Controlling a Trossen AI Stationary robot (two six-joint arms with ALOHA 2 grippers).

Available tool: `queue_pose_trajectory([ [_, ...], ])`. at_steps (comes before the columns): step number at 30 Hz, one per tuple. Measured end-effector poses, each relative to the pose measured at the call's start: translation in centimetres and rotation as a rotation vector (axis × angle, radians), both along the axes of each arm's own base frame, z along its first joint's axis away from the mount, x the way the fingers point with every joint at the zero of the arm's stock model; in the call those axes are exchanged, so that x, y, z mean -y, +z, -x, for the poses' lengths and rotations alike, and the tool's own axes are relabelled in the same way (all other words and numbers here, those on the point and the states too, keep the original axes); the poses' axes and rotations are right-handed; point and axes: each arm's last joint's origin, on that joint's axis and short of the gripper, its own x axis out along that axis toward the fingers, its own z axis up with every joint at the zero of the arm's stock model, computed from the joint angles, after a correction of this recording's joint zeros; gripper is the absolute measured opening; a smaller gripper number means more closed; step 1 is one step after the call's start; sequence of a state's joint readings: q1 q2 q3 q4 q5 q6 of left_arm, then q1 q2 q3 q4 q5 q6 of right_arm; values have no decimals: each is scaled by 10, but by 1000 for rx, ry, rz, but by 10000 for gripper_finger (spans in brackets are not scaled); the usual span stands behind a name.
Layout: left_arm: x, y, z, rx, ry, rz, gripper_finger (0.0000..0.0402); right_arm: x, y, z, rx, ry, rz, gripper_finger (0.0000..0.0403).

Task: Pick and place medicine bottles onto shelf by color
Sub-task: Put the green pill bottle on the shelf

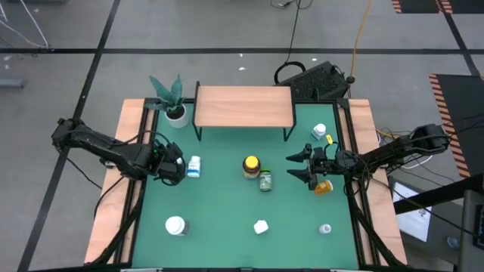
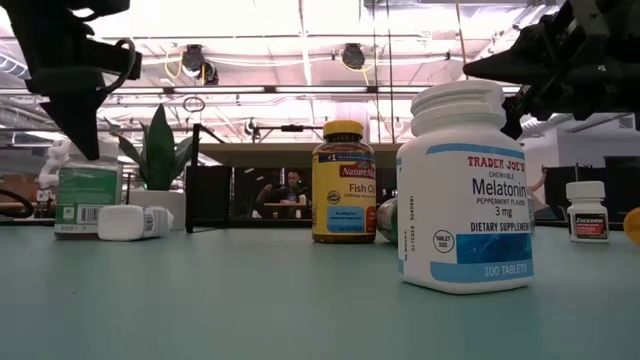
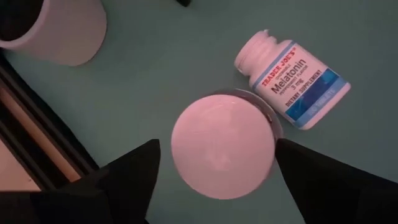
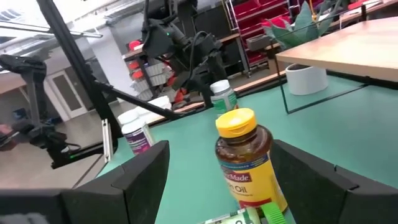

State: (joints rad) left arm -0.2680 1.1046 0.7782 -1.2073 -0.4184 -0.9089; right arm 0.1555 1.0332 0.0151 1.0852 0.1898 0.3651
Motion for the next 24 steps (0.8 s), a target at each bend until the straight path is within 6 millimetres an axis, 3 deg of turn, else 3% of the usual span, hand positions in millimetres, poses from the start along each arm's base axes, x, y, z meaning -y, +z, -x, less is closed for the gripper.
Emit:
queue_pose_trajectory([
  [7, 1, 0, -6, 7, -131, -27, 230, 0, 0, 0, 4, 4, -31, 274],
  [13, 1, 4, -7, -24, -212, -34, 235, -5, 0, 0, -5, 38, -46, 274],
  [17, 3, 23, -14, 10, -296, -38, 248, -9, -6, -3, -56, 61, 11, 274],
  [24, 7, 73, -26, 121, -478, -80, 237, -18, 16, -33, -7, 115, 137, 274],
])
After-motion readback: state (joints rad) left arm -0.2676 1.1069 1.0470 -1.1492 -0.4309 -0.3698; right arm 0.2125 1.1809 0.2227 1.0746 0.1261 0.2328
